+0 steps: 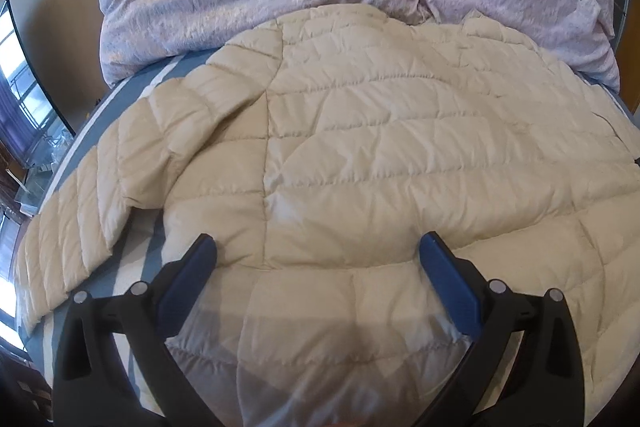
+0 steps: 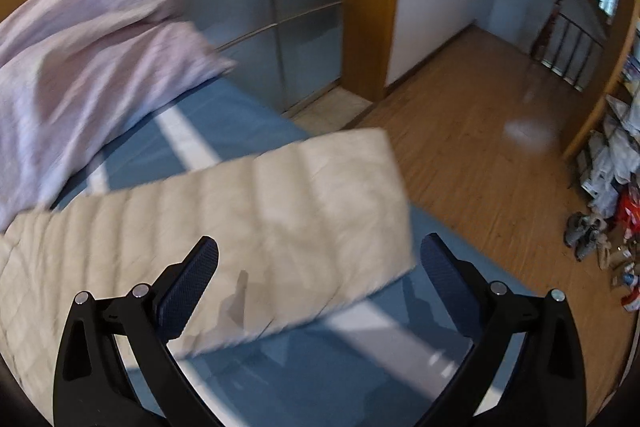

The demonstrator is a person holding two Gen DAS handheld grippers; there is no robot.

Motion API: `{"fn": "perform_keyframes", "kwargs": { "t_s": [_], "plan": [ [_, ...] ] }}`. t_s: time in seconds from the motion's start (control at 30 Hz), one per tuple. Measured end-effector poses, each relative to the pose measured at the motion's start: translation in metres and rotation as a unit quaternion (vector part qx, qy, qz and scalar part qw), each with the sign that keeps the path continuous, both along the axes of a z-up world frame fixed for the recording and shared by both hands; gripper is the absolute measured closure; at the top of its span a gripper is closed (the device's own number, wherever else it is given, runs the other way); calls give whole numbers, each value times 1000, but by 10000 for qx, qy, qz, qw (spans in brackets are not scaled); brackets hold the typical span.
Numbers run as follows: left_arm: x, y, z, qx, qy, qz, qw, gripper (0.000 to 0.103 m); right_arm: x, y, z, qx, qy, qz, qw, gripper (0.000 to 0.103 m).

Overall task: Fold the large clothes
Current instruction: 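Reach the right tool to the jacket sleeve cuff and grasp it, then lift the sleeve with the right tool and fold it across the jacket body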

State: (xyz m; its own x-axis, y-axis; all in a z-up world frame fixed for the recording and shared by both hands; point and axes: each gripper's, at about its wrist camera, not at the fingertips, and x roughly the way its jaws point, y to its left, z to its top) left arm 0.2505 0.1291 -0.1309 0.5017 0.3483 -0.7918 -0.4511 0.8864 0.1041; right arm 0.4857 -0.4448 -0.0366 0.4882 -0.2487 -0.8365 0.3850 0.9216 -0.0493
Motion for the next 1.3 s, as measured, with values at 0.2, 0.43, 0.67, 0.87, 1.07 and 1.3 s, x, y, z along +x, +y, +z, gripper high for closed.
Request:
{"fn": "perform_keyframes", "kwargs": {
  "t_s": [0.2,0.43,0.67,0.87,1.07,1.3],
  "plan": [
    [1,2,-7,-48,59,23,10000,2,20,-40,-25,469,189,-390,9980,17],
    [2,5,-13,-190,95,39,9998,2,15,-50,-43,812,259,-516,9950,52],
    [1,9,-14,-352,60,32,9994,2,12,-33,-32,837,134,-235,9961,92],
    [-2,8,-10,-377,13,51,9993,2,14,34,12,458,-260,540,9972,93],
    [-22,1,11,-70,-136,61,9999,2,21,155,47,561,-498,1897,9790,93],
    [-54,10,35,224,-365,343,9985,2,16,315,18,765,-19,3279,9416,93]
  ]
}}
